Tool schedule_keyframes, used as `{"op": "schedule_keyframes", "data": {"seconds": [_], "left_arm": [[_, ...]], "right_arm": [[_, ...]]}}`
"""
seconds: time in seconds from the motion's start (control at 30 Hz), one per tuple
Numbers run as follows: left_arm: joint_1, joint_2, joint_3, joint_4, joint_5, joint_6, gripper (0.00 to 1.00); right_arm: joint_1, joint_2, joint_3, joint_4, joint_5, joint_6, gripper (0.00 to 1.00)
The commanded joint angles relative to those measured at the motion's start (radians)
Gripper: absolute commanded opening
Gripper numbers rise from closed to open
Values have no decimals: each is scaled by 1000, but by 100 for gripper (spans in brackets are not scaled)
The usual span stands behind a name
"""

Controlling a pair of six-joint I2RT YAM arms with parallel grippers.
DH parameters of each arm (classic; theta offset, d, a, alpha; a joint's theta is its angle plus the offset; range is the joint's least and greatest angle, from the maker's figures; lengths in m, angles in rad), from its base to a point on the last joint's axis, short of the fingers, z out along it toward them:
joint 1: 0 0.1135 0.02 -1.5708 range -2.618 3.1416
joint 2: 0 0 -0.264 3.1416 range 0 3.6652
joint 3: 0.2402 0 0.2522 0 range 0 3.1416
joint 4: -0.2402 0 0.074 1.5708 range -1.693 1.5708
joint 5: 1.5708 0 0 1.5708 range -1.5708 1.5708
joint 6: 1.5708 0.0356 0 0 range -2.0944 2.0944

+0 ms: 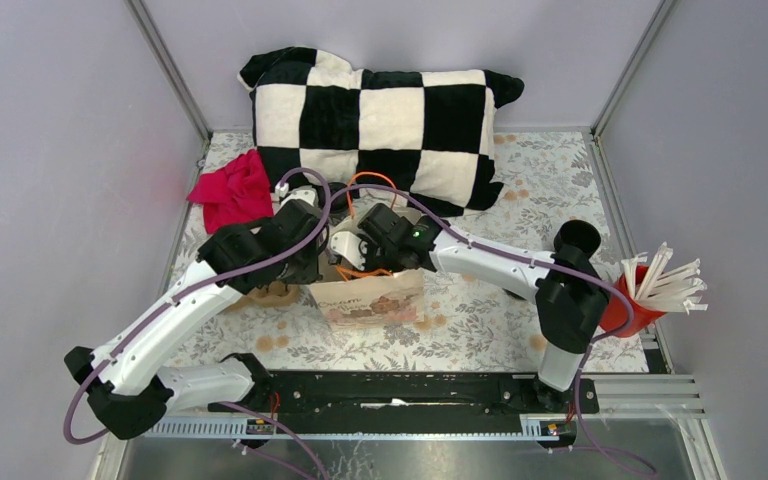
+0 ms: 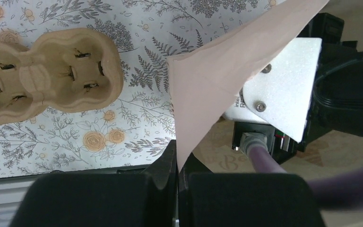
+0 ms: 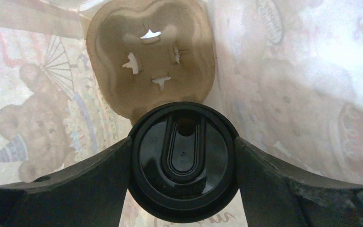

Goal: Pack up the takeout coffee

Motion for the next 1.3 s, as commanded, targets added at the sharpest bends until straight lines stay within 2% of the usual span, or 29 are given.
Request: {"op": "schedule_keyframes", "data": {"seconds": [0.0,0.03,0.07,0.37,0.47,0.7,0.9,1.07,1.27], "left_arm": [[8,-3,29,65,-46,31,0],[7,-2,28,68,-44,31,0],[7,-2,27,69,-42,31,0],[7,-11,11,67,-33,25,0],[7,-6,12,72,-37,27,0],[7,-7,0,77,-50,36,0],[7,-48,-59,83,-53,40,0],[7,-85,-88,76,-48,30,0],[7,-120,-87,5,-74,-14,0]], "right_arm": [[11,-42,10,-209,45,127,93],[12,-51,10,-205,53,139,99],[15,-59,15,-206,63,148,100],[52,-144,86,-235,143,271,100],[86,-162,123,-260,217,317,100],[120,-201,244,-327,320,424,100],[120,-236,412,-353,372,461,100],[119,-252,574,-313,432,500,100],[74,-294,605,-126,717,595,100]]}}
